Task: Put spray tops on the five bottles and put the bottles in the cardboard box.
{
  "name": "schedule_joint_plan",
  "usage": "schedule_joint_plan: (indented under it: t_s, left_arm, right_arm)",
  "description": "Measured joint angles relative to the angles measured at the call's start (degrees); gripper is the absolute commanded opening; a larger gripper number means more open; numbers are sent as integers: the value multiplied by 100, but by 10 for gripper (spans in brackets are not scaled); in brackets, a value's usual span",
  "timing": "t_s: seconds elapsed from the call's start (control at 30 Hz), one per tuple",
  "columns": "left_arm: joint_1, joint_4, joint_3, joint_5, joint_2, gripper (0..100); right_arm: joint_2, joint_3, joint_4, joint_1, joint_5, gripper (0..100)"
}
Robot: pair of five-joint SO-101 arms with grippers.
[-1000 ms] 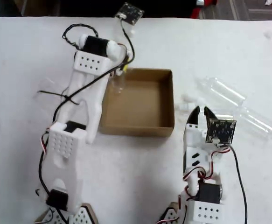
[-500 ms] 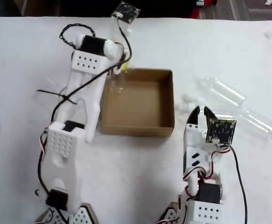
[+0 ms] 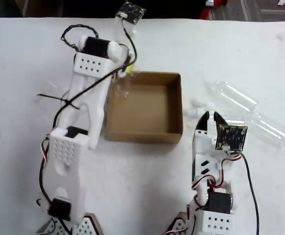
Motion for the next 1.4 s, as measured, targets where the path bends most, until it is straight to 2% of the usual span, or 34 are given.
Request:
schedule_joint_plan:
  t_s: [0.67, 0.9, 1.03, 1.17, 1.3, 1.4]
  left_arm:
    - [0, 0, 0, 0, -818, 192]
    - [-62, 712, 0, -105, -1644, 192]
    - [-589, 1310, 9, -870, -2479, 192]
    - [-1767, 1319, 440, -1635, -3385, 192]
    - [-2725, 1319, 1292, -2716, -4167, 192]
    - [-3068, 1319, 2163, -3780, -4580, 192]
  right_arm:
    - [0, 0, 0, 0, 299, 57]
    - [0, 0, 0, 0, 316, 60]
    - [0, 0, 0, 0, 316, 60]
    - [0, 0, 0, 0, 316, 60]
    - [0, 0, 0, 0, 316, 60]
    - [0, 0, 0, 0, 316, 60]
